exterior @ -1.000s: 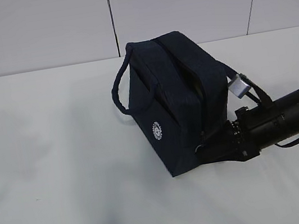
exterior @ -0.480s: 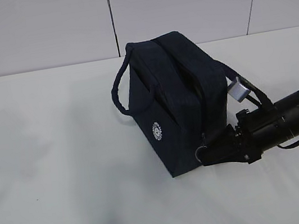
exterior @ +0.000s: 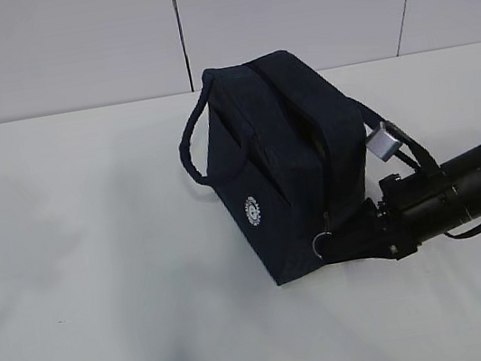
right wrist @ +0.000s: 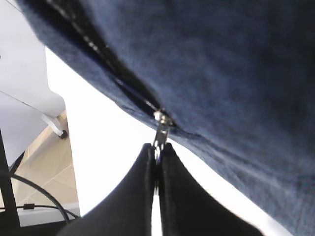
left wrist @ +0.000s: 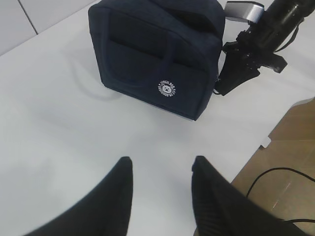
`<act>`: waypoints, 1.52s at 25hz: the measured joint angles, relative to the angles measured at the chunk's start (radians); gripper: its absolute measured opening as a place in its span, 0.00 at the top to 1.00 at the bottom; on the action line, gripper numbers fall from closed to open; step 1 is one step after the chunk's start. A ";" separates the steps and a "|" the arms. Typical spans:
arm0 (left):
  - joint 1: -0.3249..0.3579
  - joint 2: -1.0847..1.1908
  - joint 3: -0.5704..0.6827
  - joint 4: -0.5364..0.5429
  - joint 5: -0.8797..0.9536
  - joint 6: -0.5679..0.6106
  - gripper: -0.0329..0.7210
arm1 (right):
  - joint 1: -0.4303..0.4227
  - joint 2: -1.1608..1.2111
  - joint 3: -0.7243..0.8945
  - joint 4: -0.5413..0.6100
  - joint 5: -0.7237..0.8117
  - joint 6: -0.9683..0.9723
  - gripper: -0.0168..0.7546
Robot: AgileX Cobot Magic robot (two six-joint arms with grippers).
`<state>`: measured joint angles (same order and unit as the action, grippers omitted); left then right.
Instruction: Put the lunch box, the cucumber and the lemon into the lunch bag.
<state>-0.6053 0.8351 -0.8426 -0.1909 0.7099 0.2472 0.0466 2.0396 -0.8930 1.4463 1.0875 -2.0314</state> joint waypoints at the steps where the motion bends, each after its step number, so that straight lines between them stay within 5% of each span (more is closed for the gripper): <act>1: 0.000 0.000 0.000 0.000 0.000 0.000 0.57 | 0.000 0.000 0.000 0.007 0.000 0.008 0.97; 38: 0.000 0.000 0.000 0.004 0.002 0.000 0.57 | 0.000 -0.175 0.000 -0.081 0.058 0.232 0.97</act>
<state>-0.6053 0.8351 -0.8426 -0.1871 0.7120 0.2472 0.0466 1.8646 -0.8930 1.3654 1.1452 -1.7996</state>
